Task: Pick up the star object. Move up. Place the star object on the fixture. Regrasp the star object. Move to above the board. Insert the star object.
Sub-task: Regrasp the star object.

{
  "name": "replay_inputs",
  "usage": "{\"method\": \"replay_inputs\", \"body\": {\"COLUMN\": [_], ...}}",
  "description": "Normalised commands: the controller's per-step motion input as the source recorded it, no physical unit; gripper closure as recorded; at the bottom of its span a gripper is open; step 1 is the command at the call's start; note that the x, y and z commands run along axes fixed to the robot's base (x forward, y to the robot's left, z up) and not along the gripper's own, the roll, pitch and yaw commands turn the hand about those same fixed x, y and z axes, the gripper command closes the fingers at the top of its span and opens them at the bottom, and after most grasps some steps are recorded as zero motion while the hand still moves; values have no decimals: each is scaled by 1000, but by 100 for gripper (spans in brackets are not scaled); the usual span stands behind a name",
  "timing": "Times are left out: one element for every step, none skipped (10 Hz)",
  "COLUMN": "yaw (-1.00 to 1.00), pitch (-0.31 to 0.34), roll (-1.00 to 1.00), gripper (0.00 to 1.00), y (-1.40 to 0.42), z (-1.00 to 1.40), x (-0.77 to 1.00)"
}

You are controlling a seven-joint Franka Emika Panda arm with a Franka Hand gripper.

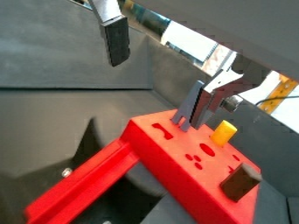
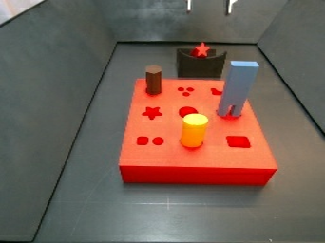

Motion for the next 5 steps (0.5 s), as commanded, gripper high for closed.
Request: {"method": "replay_inputs", "body": {"yaw": [10, 10, 10, 10, 11], "pitch": [50, 49, 47, 45, 45], "roll": [1000, 1000, 1000, 1000, 1000], "gripper": [0, 0, 0, 0, 0], "y": [-678, -486, -287, -60, -28], "z": [586, 355, 124, 32, 47], "x": [-75, -53, -36, -17, -18]}}
